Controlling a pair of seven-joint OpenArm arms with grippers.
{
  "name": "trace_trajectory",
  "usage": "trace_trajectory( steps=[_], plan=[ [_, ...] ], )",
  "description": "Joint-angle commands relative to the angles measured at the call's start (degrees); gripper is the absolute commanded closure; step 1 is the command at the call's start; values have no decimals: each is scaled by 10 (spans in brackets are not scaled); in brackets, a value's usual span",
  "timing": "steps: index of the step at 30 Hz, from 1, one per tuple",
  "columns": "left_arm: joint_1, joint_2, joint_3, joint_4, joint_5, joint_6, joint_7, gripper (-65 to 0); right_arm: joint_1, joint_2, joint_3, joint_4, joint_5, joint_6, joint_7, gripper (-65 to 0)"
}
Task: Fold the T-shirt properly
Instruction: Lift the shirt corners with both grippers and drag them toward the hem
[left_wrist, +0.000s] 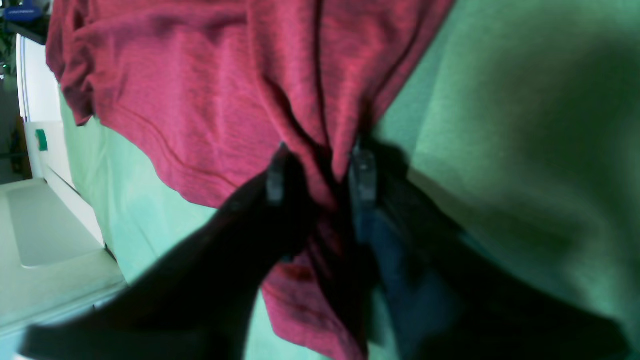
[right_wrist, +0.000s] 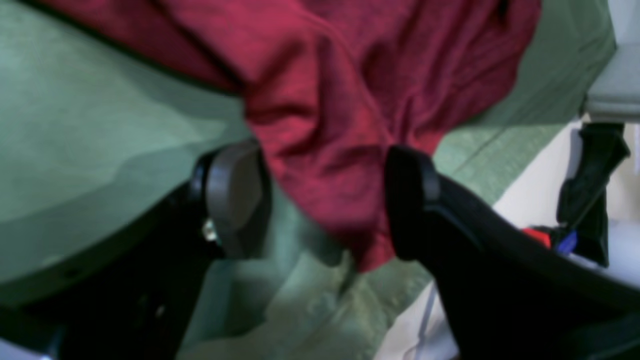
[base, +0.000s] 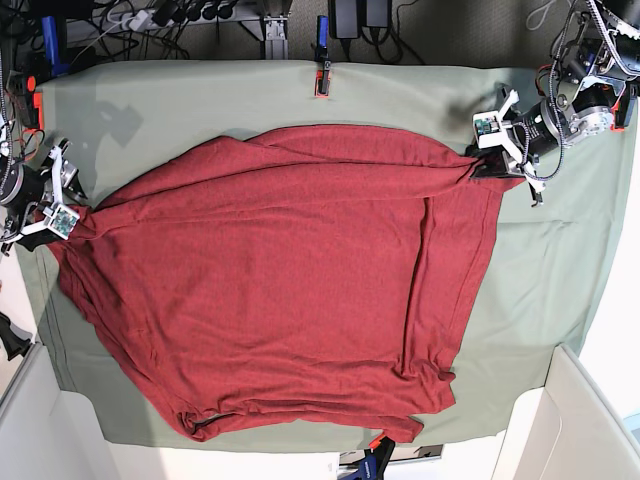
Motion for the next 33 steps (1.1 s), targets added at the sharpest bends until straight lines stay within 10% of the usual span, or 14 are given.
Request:
trace_trajectory(
  steps=[1,3,8,20,33],
  plan=[
    [-3,-8,-3,0,8,0,19,-81,9,11,4,-6,-18,-11,-18,-385],
    [-3,-8,-3,0,8,0,19,-2,9,11,4,-11,-18,-11,-16,-355],
    [-5,-8,-5,0,7,0,20,0,7,8,4,-12,-17,-11,-17,0],
    [-5,-10,-130,8,-123,-71,-14,0,7,16,12,4,13,-10,-23,0],
    [-86,-10,-142,8,-168,-76,5,0,48,12,50,-20,38,16,-23,0]
  ],
)
